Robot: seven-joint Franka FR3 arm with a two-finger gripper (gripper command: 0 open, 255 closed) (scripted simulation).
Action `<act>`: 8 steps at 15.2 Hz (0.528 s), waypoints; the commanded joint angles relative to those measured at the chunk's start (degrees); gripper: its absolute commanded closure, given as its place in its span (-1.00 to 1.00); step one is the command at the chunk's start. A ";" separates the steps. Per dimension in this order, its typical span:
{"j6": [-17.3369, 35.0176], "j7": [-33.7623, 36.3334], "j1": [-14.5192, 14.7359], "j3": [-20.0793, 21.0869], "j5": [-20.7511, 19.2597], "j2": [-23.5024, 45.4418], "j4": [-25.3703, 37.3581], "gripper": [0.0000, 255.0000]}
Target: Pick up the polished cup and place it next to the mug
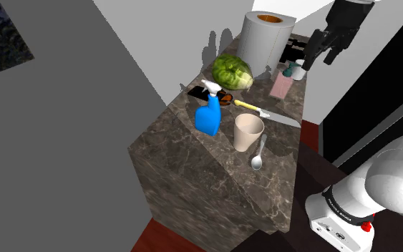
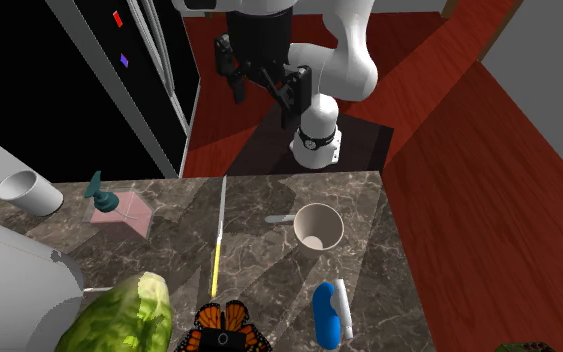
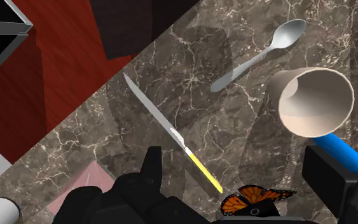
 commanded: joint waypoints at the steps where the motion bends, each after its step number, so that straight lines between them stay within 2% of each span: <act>1: 0.00 0.00 0.00 0.00 0.00 0.00 0.00 -1.00; 8: 14.07 3.27 1.56 1.54 4.43 -0.80 -13.23 -1.00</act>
